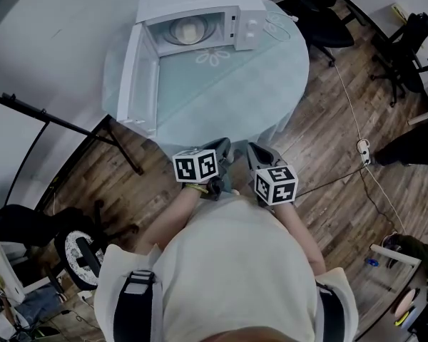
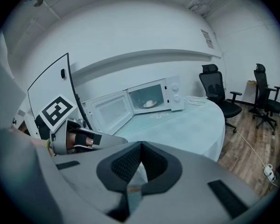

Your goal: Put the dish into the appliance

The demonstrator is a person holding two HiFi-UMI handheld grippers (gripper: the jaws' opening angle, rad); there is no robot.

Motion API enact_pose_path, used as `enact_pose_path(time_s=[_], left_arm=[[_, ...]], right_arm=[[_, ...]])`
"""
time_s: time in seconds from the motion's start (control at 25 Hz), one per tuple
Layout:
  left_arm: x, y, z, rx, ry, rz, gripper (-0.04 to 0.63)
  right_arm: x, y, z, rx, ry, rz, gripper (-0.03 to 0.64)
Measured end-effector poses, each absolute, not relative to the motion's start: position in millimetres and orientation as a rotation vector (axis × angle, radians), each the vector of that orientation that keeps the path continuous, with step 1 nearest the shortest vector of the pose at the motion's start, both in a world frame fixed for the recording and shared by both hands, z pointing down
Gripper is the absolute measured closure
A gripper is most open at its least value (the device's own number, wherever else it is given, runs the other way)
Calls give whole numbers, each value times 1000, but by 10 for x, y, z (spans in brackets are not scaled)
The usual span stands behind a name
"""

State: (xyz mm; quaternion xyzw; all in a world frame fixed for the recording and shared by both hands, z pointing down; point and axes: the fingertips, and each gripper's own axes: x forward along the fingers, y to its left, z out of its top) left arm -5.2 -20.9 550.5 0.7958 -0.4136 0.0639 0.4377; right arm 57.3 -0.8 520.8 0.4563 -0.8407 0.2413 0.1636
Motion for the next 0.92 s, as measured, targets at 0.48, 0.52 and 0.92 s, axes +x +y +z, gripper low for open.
enact_pose_path(time_s=[0.48,0.52,0.92], left_arm=[[-44,-200,5515,1971,-1034,155,586],[-38,-207,5512,1972,-1033,154,586],[-16,-224,5519,1968,-1029,149,586]], right_arm=[[603,16,5196,1301,-2395,673,611],[608,11,5193,1303,-2395,672,611],[648,-16,5194,1320,-2391,674,611]])
